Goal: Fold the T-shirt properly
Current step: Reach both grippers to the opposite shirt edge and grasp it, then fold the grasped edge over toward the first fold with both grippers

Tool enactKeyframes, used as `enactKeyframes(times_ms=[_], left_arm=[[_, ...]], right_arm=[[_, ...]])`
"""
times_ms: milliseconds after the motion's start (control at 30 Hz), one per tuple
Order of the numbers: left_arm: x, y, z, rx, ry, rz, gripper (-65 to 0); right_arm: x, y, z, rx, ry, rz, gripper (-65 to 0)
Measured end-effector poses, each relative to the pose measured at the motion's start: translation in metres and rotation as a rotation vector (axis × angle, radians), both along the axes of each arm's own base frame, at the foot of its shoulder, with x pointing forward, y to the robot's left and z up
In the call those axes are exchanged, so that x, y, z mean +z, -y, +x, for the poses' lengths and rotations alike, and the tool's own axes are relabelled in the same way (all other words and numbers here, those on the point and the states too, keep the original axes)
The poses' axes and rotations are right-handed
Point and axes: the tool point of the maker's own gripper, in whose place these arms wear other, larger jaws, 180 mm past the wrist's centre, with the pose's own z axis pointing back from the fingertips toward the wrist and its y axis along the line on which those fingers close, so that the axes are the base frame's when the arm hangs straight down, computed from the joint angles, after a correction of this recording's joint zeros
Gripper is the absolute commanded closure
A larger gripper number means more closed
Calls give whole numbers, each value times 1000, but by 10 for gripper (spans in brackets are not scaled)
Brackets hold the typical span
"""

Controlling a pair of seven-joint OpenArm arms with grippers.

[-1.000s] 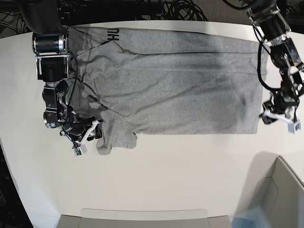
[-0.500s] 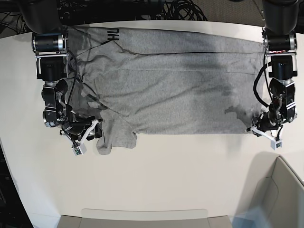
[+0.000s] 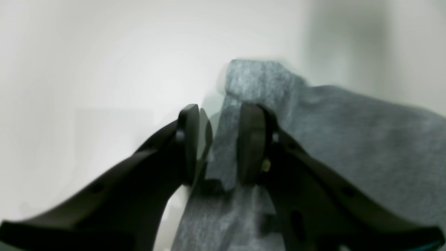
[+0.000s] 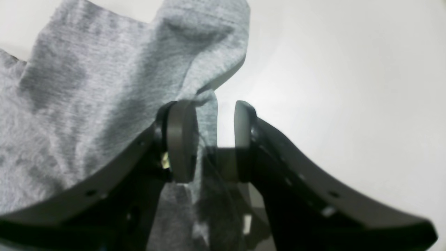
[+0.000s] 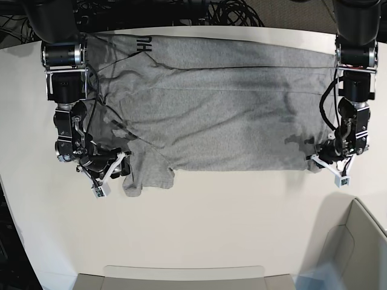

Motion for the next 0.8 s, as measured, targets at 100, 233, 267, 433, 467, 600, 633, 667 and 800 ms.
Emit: enactKeyframes(times_ms=[100,233,267,433,467,600,633,667,800], left_arm=[[0,5,3,-8,15,-4,-206],[-2,12,5,-12,19,-13,-127],[-2,14,6,-14,19,-17,-64],[-1,18,9,-16,42,-24,0],[-1,18,10,-14,50,-23,0],[4,0,6,112,93,-105,0],[5,-7,2,151,109,-123,0],[6,-13,-1,175,117,-130,0],[19,-24,-8,184,160,-112,0]], right_arm=[[1,-3,1,4,1,2,-203],[0,-7,1,9,1,1,-113],[0,-8,1,15,0,-1,-58],[2,-13,5,43,-8,-23,0],[4,-14,6,46,-3,-25,0],[10,-14,11,54,18,-34,0],[12,-13,11,67,21,-60,0],[15,-13,13,72,28,-67,0],[41,-20,24,93,109,-69,0]])
